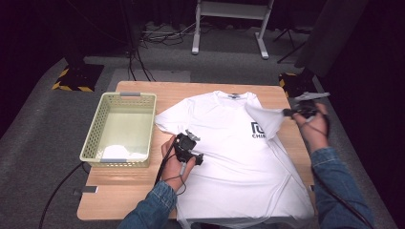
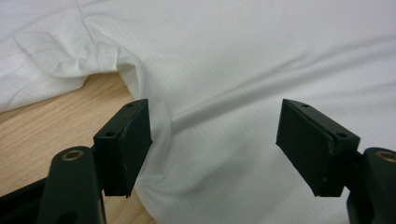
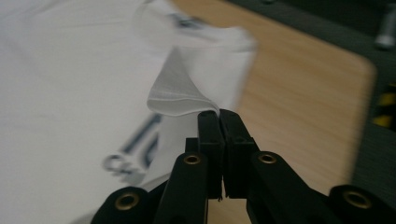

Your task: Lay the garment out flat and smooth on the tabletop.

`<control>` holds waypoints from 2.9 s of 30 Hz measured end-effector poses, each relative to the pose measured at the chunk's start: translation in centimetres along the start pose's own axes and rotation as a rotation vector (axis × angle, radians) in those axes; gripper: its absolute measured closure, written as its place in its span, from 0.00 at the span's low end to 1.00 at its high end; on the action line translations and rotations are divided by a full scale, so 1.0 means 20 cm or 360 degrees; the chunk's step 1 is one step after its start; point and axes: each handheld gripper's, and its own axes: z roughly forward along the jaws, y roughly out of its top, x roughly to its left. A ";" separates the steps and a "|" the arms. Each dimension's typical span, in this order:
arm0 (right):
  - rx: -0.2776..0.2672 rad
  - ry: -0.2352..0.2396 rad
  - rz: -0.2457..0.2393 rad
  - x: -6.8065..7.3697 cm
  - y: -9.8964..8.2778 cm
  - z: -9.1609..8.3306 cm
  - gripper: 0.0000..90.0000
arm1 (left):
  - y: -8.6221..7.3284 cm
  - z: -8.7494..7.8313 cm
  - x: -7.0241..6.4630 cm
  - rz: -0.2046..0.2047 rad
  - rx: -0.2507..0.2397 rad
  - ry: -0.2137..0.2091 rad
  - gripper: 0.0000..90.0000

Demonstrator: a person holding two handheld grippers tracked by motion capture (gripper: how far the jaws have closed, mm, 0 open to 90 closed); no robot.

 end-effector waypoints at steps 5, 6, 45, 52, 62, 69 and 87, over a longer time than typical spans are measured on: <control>-0.0103 -0.0617 0.0260 -0.33 -0.15 -0.31 0.44 | 0.01 0.00 -0.03 0.0027 -0.0009 -0.0012 0.29; -0.0118 -0.0619 0.0256 -0.32 -0.17 -0.35 0.41 | 0.02 0.00 -0.04 0.0040 -0.0008 -0.0012 0.29; -0.0127 0.0058 -0.0003 0.41 -0.58 -0.57 0.35 | -0.16 -0.37 -0.27 0.0233 -0.0192 0.0041 0.24; -0.0077 0.0081 0.0013 0.43 -0.74 -0.57 0.33 | -0.24 -0.36 -0.28 0.0270 -0.0170 0.0019 0.24; -0.0016 0.0137 0.0026 0.41 -0.92 -0.51 0.32 | -0.34 -0.27 -0.26 0.0288 -0.0097 -0.0005 0.23; -0.0001 0.0185 0.0016 0.42 -1.00 -0.45 0.29 | -0.41 -0.22 -0.24 0.0254 -0.0061 -0.0050 0.21; -0.0028 0.0182 -0.0053 0.46 -1.06 -0.39 0.24 | -0.50 -0.16 -0.20 0.0191 -0.0205 -0.0137 0.18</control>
